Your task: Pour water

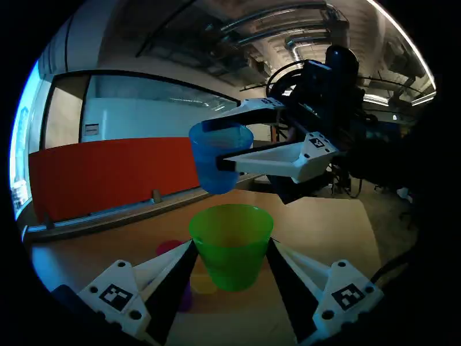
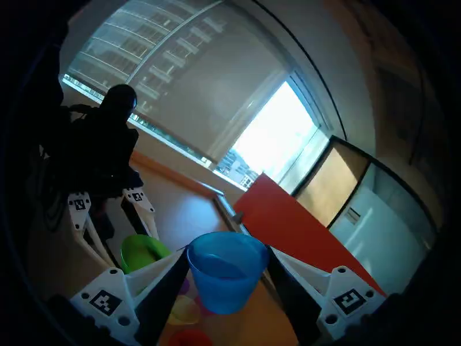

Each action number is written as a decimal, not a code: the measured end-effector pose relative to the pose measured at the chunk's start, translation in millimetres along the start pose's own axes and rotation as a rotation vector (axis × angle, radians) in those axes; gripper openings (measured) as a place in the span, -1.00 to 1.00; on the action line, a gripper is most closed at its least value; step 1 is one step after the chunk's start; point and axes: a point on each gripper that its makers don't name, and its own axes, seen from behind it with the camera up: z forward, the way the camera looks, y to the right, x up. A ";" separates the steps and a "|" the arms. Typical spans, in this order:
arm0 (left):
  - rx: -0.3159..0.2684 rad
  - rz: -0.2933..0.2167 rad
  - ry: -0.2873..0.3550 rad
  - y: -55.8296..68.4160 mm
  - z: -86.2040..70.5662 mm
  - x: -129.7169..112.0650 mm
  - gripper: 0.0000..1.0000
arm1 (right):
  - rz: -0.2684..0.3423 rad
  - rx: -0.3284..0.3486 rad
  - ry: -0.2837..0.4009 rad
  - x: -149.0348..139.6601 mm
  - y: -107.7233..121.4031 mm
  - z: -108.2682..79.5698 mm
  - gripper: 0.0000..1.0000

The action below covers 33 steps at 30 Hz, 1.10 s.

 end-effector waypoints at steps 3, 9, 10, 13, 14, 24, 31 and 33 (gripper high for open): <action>-0.005 -0.001 0.000 1.7 0.1 0.3 0.65 | -0.013 0.000 -0.003 0.4 0.4 0.2 0.86; -0.014 -0.001 0.000 4.9 0.9 0.7 0.65 | -0.039 0.004 -0.010 -0.8 0.4 0.3 0.86; -0.014 -0.001 0.000 5.3 1.0 0.6 0.65 | -0.044 0.004 -0.011 -0.6 0.3 0.2 0.86; -0.016 0.001 -0.001 6.2 1.2 0.7 0.65 | -0.060 0.004 -0.013 0.1 0.4 0.2 0.86; -0.016 0.001 -0.001 6.4 1.2 0.8 0.65 | -0.065 0.004 -0.013 0.4 0.4 0.2 0.86; -0.026 0.004 -0.003 10.0 1.8 1.9 0.65 | -0.117 0.007 -0.020 2.5 -0.6 2.0 0.86; -0.031 0.008 -0.004 11.9 2.2 1.7 0.65 | -0.157 0.011 -0.028 3.9 -1.6 3.1 0.86; -0.032 0.008 -0.005 12.2 2.4 1.7 0.65 | -0.164 0.012 -0.029 4.2 -1.7 3.4 0.86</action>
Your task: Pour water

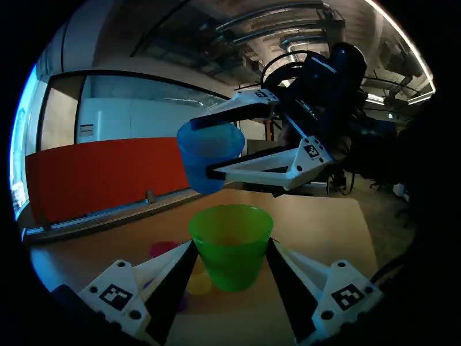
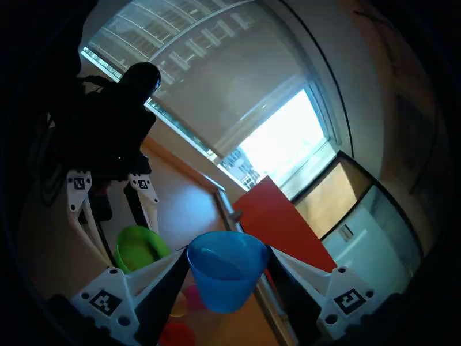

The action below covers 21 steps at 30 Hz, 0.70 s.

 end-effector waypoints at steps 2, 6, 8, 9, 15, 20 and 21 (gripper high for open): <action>0.000 0.001 -0.001 0.2 -0.1 0.1 0.65 | -0.010 0.002 -0.002 0.9 -0.4 0.4 0.86; -0.001 0.002 -0.003 0.7 -0.6 -0.1 0.65 | -0.037 0.004 -0.005 3.1 -1.2 1.4 0.86; -0.002 0.002 -0.004 0.9 -0.7 -0.7 0.65 | -0.050 0.007 -0.006 4.4 -2.3 1.7 0.86; -0.003 0.002 -0.005 0.9 -0.7 -0.9 0.65 | -0.056 0.009 -0.007 4.9 -2.8 1.9 0.86; -0.006 0.004 -0.005 1.4 -0.9 -0.6 0.65 | -0.086 0.017 -0.010 5.4 -5.3 2.7 0.85; -0.007 0.003 -0.005 0.7 -0.5 -0.1 0.65 | -0.118 0.017 -0.021 4.8 -3.6 2.2 0.86; -0.007 0.003 -0.005 0.7 -0.4 -0.1 0.65 | -0.124 0.017 -0.023 4.6 -3.2 2.1 0.86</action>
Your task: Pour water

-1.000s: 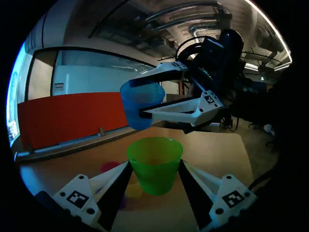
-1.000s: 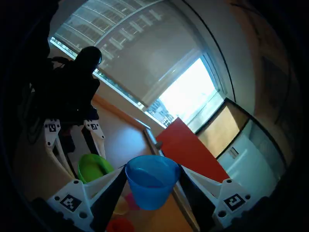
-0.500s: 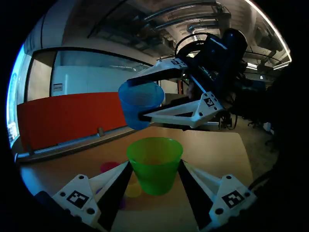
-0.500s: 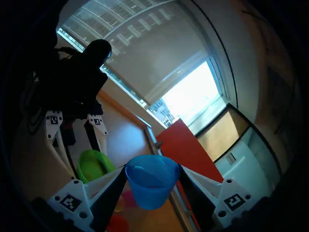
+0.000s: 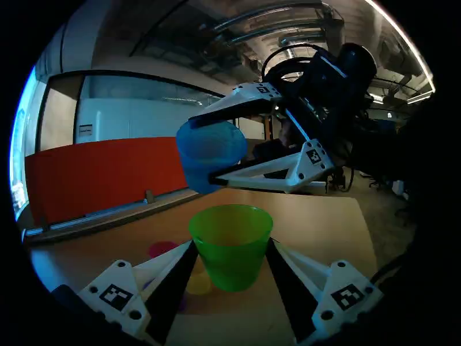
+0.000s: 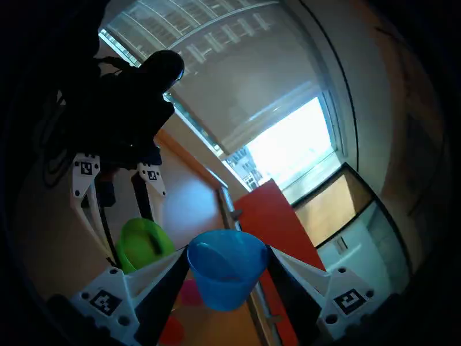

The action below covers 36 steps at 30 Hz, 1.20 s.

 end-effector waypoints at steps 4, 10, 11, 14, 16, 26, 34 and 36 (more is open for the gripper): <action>-0.002 0.001 -0.001 0.6 0.6 -0.2 0.65 | -0.011 0.002 -0.002 -1.2 1.0 0.0 0.85; -0.005 0.003 -0.003 1.7 1.8 -1.0 0.65 | -0.036 0.005 -0.006 -2.1 0.0 1.0 0.86; -0.004 0.003 -0.003 1.7 2.0 -0.8 0.65 | -0.042 0.005 -0.007 -2.0 -0.1 1.2 0.86; -0.003 0.003 -0.002 1.1 2.5 0.1 0.65 | -0.056 0.005 -0.009 -2.0 0.0 2.1 0.86; -0.003 0.002 -0.001 0.7 2.7 0.7 0.65 | -0.064 0.006 -0.010 -2.0 0.0 2.5 0.86; -0.004 0.002 0.001 0.6 4.2 1.6 0.65 | -0.108 0.004 -0.018 -2.1 -1.0 2.8 0.86; -0.005 0.003 0.003 1.7 4.7 2.9 0.65 | -0.129 0.001 -0.020 -1.9 1.7 2.8 0.86; -0.006 0.003 0.003 2.2 4.7 3.2 0.65 | -0.135 0.000 -0.020 -1.4 2.4 2.4 0.86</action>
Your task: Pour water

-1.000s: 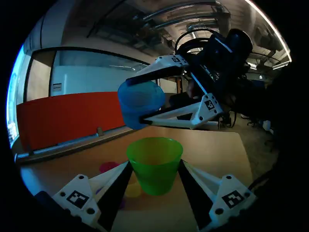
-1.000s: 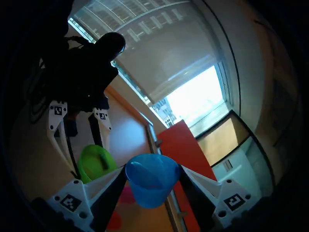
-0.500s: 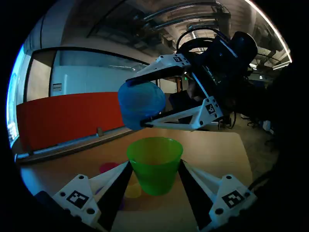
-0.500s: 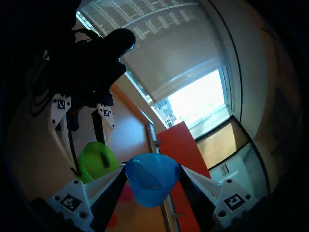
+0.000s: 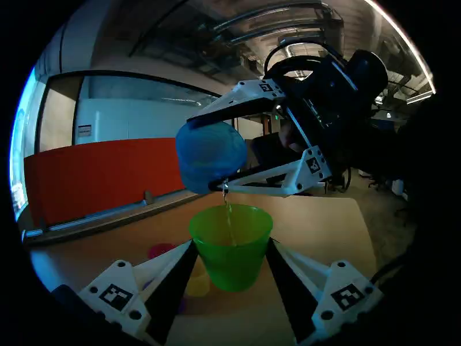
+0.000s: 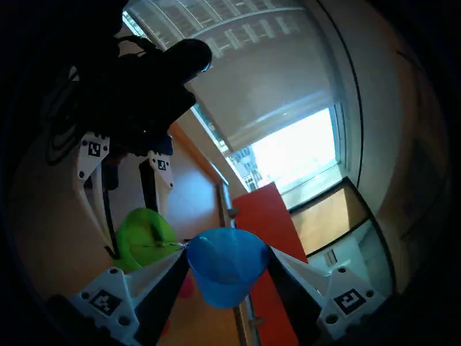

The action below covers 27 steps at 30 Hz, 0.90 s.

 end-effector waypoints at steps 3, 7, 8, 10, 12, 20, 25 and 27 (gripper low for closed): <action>-0.001 0.002 0.000 0.5 -0.1 0.2 0.65 | -0.006 0.000 0.001 1.2 0.6 -0.8 0.86; -0.001 0.003 0.000 0.7 -0.1 0.4 0.65 | -0.017 0.001 0.001 2.6 0.2 -1.2 0.86; -0.001 0.003 0.000 0.8 -0.1 0.4 0.65 | -0.020 0.001 0.001 3.0 0.1 -1.2 0.86; -0.001 0.003 0.000 0.7 -0.1 0.3 0.65 | -0.026 0.001 0.001 3.6 0.1 -1.0 0.86; 0.000 0.003 -0.001 0.5 -0.2 0.2 0.65 | -0.032 0.001 0.001 4.1 0.2 -0.6 0.86; -0.001 0.006 -0.003 0.6 -1.1 0.6 0.65 | -0.042 -0.004 0.003 5.3 0.8 -0.3 0.86; -0.002 0.006 -0.005 0.6 -1.1 -0.1 0.65 | -0.054 -0.007 0.003 5.0 2.2 -0.1 0.86; -0.002 0.007 -0.006 0.6 -0.7 -0.5 0.65 | -0.058 -0.007 0.002 4.7 2.7 0.0 0.86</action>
